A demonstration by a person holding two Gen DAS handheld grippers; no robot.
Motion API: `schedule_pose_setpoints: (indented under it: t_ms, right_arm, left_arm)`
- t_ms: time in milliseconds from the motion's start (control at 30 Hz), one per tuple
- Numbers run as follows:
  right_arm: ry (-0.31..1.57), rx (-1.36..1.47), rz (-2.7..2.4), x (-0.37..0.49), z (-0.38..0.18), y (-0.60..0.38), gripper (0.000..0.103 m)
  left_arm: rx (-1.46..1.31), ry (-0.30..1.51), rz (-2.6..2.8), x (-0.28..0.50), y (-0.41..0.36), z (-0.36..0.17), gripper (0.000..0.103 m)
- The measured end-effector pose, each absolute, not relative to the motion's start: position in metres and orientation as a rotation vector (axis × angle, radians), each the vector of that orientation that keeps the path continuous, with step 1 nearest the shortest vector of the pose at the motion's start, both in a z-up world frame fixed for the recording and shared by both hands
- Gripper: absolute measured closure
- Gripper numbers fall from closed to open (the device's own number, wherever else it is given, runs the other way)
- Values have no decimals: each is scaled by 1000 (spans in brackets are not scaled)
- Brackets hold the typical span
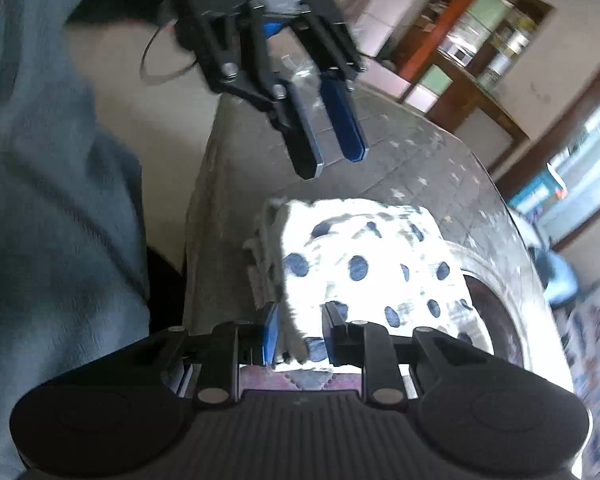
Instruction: Fold clothes
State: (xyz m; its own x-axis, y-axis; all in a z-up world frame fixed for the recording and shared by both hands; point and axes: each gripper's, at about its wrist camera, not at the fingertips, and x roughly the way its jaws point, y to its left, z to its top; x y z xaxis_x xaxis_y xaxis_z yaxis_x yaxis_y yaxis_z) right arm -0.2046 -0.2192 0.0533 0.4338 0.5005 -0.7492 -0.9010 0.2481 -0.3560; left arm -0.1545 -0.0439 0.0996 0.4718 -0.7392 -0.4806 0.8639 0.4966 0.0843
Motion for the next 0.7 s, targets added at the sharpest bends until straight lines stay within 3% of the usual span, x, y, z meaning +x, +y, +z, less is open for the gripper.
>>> schedule_pose_setpoints:
  t_ms: [467, 700]
  right_arm:
    - [789, -490, 957, -161, 35, -238, 81]
    - [742, -379, 841, -120, 55, -250, 81]
  left_arm:
    - [306, 595, -986, -130, -71, 58, 67]
    - [226, 564, -1020, -121, -72, 72, 67]
